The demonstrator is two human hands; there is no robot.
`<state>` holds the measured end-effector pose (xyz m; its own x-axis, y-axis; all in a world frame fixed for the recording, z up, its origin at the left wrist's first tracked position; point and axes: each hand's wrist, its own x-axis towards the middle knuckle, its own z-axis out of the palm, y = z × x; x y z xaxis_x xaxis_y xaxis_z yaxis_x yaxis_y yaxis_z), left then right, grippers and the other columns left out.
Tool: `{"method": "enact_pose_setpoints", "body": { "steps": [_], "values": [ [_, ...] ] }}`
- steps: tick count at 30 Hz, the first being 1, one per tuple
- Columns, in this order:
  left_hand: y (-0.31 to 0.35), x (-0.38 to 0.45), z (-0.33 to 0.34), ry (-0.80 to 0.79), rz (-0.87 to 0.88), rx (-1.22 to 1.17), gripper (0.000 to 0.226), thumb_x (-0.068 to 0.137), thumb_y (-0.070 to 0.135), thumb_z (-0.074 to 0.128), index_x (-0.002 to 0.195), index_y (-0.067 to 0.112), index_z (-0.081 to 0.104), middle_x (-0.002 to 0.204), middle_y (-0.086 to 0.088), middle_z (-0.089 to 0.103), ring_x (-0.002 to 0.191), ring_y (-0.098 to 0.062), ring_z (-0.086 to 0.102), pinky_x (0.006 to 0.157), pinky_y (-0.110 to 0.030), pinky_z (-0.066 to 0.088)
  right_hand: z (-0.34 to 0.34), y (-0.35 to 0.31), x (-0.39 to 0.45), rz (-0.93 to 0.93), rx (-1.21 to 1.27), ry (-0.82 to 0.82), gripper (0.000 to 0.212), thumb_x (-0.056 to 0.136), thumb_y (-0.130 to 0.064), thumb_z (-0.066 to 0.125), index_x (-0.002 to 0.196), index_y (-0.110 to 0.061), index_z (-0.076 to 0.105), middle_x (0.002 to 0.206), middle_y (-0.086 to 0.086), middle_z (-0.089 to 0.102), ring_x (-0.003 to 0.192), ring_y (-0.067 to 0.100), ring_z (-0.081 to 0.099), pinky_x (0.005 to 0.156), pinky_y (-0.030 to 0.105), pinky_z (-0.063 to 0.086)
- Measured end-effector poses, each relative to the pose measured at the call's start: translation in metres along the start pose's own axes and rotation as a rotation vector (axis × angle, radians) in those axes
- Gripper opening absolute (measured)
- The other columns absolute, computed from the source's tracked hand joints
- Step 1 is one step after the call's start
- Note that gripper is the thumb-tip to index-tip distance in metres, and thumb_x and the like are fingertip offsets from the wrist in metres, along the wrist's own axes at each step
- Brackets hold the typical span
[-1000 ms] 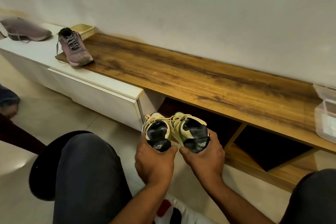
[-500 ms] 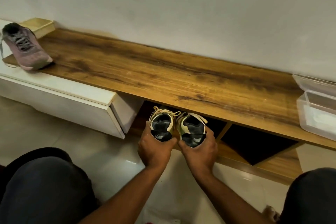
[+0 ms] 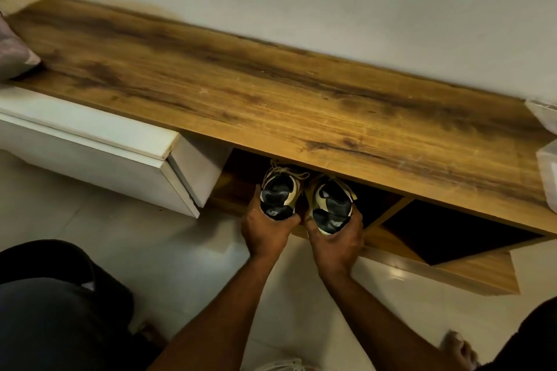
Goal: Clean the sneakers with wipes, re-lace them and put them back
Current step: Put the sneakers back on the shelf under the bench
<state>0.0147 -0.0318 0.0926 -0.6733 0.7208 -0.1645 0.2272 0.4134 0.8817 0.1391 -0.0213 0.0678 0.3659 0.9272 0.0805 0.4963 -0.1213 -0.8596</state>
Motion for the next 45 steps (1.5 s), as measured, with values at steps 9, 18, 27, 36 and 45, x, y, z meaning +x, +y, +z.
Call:
{"method": "enact_pose_setpoints", "body": {
  "steps": [9, 18, 27, 36, 45],
  "values": [
    [-0.047, 0.029, 0.014, -0.091, 0.015, 0.045, 0.124, 0.054, 0.036, 0.104, 0.159, 0.018, 0.042, 0.139, -0.004, 0.066, 0.129, -0.021, 0.062, 0.093, -0.017, 0.04, 0.038, 0.044, -0.01, 0.002, 0.007, -0.034, 0.099, 0.066, -0.038, 0.096, 0.148, -0.018, 0.046, 0.141, 0.005, 0.057, 0.13, 0.025, 0.053, 0.101, 0.05, 0.054],
    [-0.085, 0.07, 0.058, -0.114, 0.051, -0.011, 0.12, 0.058, 0.024, 0.102, 0.16, 0.02, 0.04, 0.149, -0.004, 0.059, 0.137, -0.017, 0.056, 0.103, -0.008, 0.04, 0.074, 0.062, 0.015, 0.034, 0.03, -0.1, 0.102, 0.07, -0.029, 0.096, 0.154, -0.018, 0.037, 0.15, 0.005, 0.05, 0.138, 0.021, 0.05, 0.107, 0.037, 0.051],
    [-0.108, 0.104, 0.088, -0.234, 0.067, -0.021, 0.126, 0.061, 0.026, 0.102, 0.164, 0.017, 0.029, 0.158, -0.003, 0.05, 0.147, -0.019, 0.046, 0.12, -0.027, 0.039, 0.1, 0.079, 0.047, 0.133, 0.004, -0.12, 0.086, 0.072, -0.033, 0.094, 0.142, -0.011, 0.048, 0.138, 0.009, 0.058, 0.129, 0.023, 0.056, 0.099, 0.025, 0.045],
    [-0.105, 0.101, 0.102, -0.349, 0.119, 0.102, 0.133, 0.082, 0.037, 0.087, 0.164, 0.036, -0.017, 0.177, -0.001, -0.001, 0.162, -0.025, 0.007, 0.124, -0.049, 0.03, 0.107, 0.086, 0.064, 0.159, -0.183, -0.248, 0.077, 0.085, -0.05, 0.08, 0.138, 0.0, 0.053, 0.134, 0.02, 0.062, 0.126, 0.036, 0.058, 0.094, 0.035, 0.048],
    [-0.102, 0.11, 0.102, -0.344, 0.01, 0.159, 0.124, 0.072, 0.028, 0.095, 0.165, 0.028, 0.013, 0.157, -0.007, 0.048, 0.146, -0.03, 0.046, 0.113, -0.051, 0.048, 0.102, 0.069, 0.071, 0.169, -0.264, -0.319, 0.059, 0.091, -0.029, 0.08, 0.134, 0.004, 0.058, 0.134, 0.021, 0.065, 0.128, 0.035, 0.059, 0.086, 0.018, 0.037]
  ]
}}
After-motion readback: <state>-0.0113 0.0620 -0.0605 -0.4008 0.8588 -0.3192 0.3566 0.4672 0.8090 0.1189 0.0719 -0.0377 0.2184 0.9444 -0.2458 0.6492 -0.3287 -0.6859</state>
